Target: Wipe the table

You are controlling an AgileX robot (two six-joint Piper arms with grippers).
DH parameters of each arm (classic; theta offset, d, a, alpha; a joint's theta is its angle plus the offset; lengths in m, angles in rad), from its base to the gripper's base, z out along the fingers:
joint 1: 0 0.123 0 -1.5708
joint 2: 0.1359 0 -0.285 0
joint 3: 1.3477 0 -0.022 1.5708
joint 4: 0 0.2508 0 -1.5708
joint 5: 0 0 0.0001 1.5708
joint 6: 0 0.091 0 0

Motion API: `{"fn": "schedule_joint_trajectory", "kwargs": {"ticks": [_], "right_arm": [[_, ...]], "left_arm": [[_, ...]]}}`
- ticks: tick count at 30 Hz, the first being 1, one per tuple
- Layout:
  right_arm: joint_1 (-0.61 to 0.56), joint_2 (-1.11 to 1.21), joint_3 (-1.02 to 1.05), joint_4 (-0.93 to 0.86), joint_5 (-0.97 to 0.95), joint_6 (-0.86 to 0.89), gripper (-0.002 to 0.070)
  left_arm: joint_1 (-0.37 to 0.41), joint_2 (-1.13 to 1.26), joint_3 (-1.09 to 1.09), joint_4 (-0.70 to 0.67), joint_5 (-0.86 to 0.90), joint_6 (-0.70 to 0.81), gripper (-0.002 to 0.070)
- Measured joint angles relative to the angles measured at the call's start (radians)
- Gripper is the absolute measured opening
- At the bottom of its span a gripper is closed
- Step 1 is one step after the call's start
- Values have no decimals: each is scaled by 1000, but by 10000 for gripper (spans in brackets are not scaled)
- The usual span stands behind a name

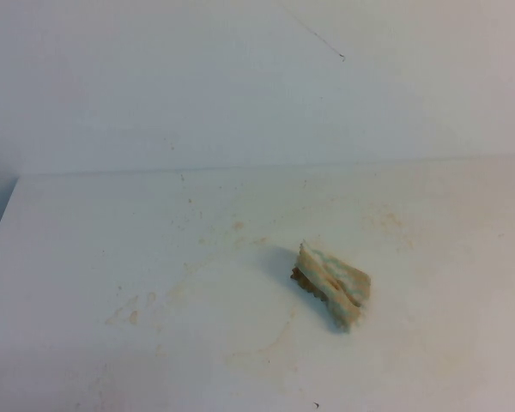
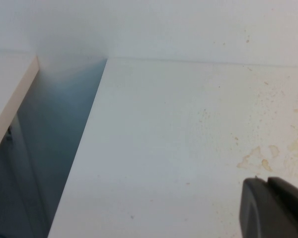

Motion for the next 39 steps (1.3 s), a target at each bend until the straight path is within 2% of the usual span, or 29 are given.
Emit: {"fn": "schedule_joint_trajectory", "kwargs": {"ticks": [4, 12, 15, 19, 22, 25, 32, 39], "right_arm": [[-89, -234, 138, 0, -98, 0, 3], [-112, -470, 377, 12, -132, 45, 3], [-112, -478, 439, -100, -88, 216, 3], [-112, -478, 510, -423, -13, 656, 2], [-112, -480, 574, -656, -16, 916, 1], [-112, -491, 647, -778, -63, 1064, 1], [-112, -517, 791, -824, -171, 1111, 1], [-114, -644, 814, -826, -109, 1110, 0]], "left_arm": [[0, 0, 0, 0, 0, 0, 0], [0, 0, 0, 0, 0, 0, 0], [0, 0, 0, 0, 0, 0, 0], [0, 0, 0, 0, 0, 0, 0], [0, 0, 0, 0, 0, 0, 0], [0, 0, 0, 0, 0, 0, 0], [0, 0, 0, 0, 0, 0, 0], [0, 2, 0, 0, 0, 0, 0]]}}
